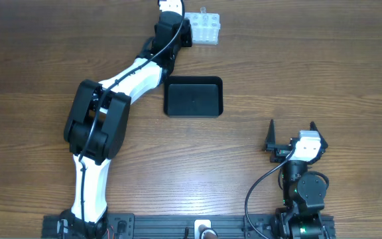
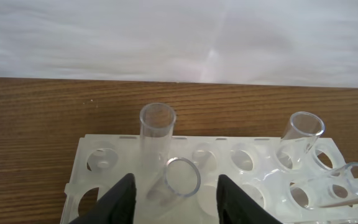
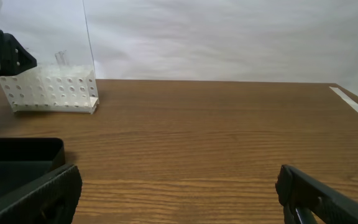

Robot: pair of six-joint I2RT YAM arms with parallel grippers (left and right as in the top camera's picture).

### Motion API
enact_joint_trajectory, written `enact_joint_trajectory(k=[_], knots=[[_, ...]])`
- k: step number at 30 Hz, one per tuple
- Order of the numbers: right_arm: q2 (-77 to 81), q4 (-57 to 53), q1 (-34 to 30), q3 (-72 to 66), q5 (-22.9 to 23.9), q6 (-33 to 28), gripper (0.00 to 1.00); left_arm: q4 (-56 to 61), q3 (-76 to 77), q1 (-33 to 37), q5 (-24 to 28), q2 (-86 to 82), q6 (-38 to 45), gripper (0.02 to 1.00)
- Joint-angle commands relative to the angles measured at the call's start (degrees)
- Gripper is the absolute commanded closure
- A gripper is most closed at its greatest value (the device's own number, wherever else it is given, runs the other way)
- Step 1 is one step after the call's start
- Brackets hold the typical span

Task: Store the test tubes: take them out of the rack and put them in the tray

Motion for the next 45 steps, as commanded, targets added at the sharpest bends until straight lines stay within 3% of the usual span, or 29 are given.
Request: enact_joint_trajectory(k=[1, 18, 45], knots=[[-0.1, -0.2, -0.3, -0.3, 0.6, 0.1, 0.009, 0.4, 1.1, -0.1, -1.0, 1.3, -0.2, 0.652], [-0.1, -0.2, -0.3, -0.3, 0.6, 0.1, 0.007, 0.8, 1.1, 0.4, -2.3, 1.3, -0.2, 0.783], [-0.1, -0.2, -0.3, -0.3, 0.6, 0.1, 0.009, 0.2, 1.1, 0.6, -2.8, -1.8, 1.3, 0.888]])
